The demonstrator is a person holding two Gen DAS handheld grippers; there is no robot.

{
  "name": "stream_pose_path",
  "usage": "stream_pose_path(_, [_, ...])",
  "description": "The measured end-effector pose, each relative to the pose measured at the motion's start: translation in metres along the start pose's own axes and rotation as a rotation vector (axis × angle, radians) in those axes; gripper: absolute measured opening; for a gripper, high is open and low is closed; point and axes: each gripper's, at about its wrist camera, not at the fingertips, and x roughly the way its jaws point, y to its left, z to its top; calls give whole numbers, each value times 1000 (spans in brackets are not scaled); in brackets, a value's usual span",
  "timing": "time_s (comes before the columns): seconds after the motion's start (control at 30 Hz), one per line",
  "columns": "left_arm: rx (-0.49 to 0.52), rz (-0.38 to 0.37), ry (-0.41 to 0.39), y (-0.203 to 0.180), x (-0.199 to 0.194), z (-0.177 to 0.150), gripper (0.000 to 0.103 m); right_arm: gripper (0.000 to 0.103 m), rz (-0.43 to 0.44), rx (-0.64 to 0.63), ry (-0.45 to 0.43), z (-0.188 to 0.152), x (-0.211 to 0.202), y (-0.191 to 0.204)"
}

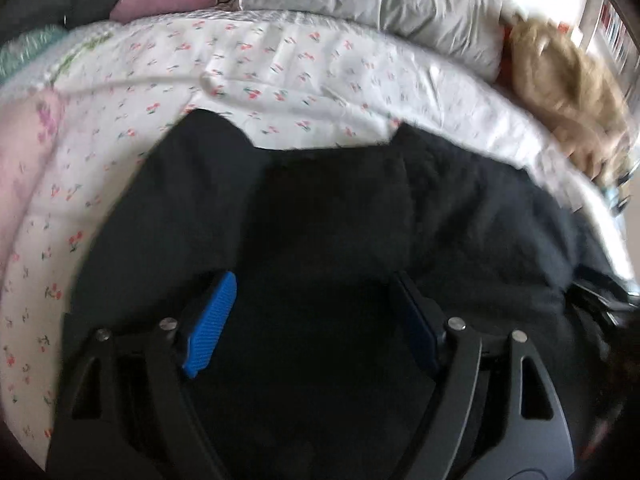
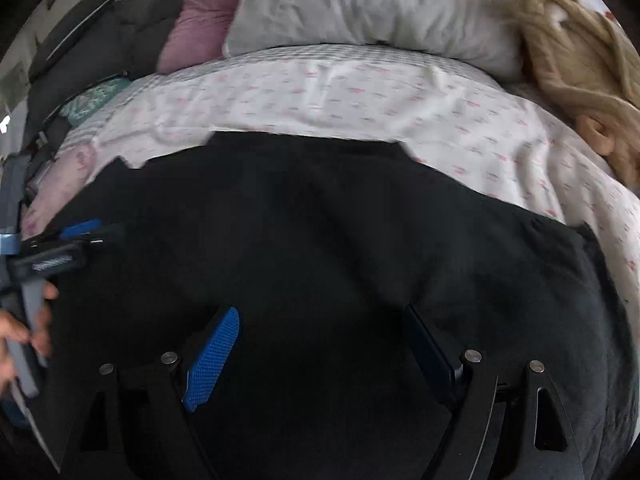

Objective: Fold large clothes

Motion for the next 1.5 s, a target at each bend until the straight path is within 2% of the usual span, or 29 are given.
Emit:
stream_pose_path(0.03, [-6, 20, 1, 11, -6, -1, 79, 85, -30, 46, 4, -3, -4, -24])
stream_pose_path(0.1, [3, 113, 22, 28, -15, -5, 79, 85, -103, 170, 11, -20, -17, -85])
stream_pose_path(0.17, [8, 151, 31, 38, -27, -10, 80, 83, -142, 244, 14, -33, -33, -117])
stream_pose_path(0.2, [5, 197, 37, 41, -32, -12, 86, 83, -161, 263, 12, -37, -42, -126])
stream_pose_path(0.23, [-6, 232, 55, 44, -37, -14, 88, 84, -222, 268, 21, -40, -52, -130])
stream_pose_path(0.27, [-20, 232, 65, 47, -41, -16, 88, 84, -296, 269, 41, -43, -61, -130])
stream_pose_path(0.3, [-46, 224, 73, 50, -50, -20, 88, 84, -316, 277, 54, -45, -70, -129])
stream_pose_path(0.33, [-71, 221, 79, 54, -57, -24, 88, 84, -299, 290, 53, -48, -77, -128])
stream_pose_path(0.43, [-170, 192, 115, 60, -82, -36, 88, 85, -171, 351, 0, -54, -113, -118])
stream_pose_path(0.47, [-218, 157, 124, 62, -95, -42, 89, 85, -152, 357, -8, -50, -119, -114])
stream_pose_path(0.57, [-296, 75, 130, 62, -121, -50, 98, 85, -82, 364, -34, -50, -150, -89])
stream_pose_path(0.6, [-311, 50, 114, 61, -134, -56, 102, 86, -64, 361, -38, -51, -157, -78])
stream_pose_path(0.67, [-314, 22, 73, 58, -155, -65, 102, 87, -24, 348, -37, -54, -163, -61])
stream_pose_path(0.83, [-337, 9, 35, 66, -179, -97, 102, 88, 57, 265, -63, -79, -175, -8])
stream_pose_path(0.9, [-376, 11, 9, 75, -177, -118, 102, 88, 47, 224, -54, -89, -169, 6])
stream_pose_path(0.93, [-407, 13, 9, 79, -174, -129, 102, 88, 22, 177, 6, -94, -161, 17])
stream_pose_path(0.97, [-431, -2, 24, 82, -171, -136, 102, 88, 21, 138, 35, -97, -156, 24])
stream_pose_path(1.03, [-474, -73, 66, 88, -160, -148, 102, 88, 15, 88, 36, -102, -151, 35])
stream_pose_path(1.07, [-486, -81, 86, 89, -155, -152, 102, 88, -4, 71, 44, -104, -147, 41])
stream_pose_path(1.17, [-478, -46, 119, 89, -147, -157, 102, 88, -16, 42, 59, -106, -140, 52])
stream_pose_path(1.37, [-609, -152, 194, 95, -130, -173, 102, 88, -33, 26, 84, -107, -125, 66])
stream_pose_path(1.5, [-615, -155, 161, 91, -131, -174, 102, 88, -78, -30, 100, -106, -115, 76])
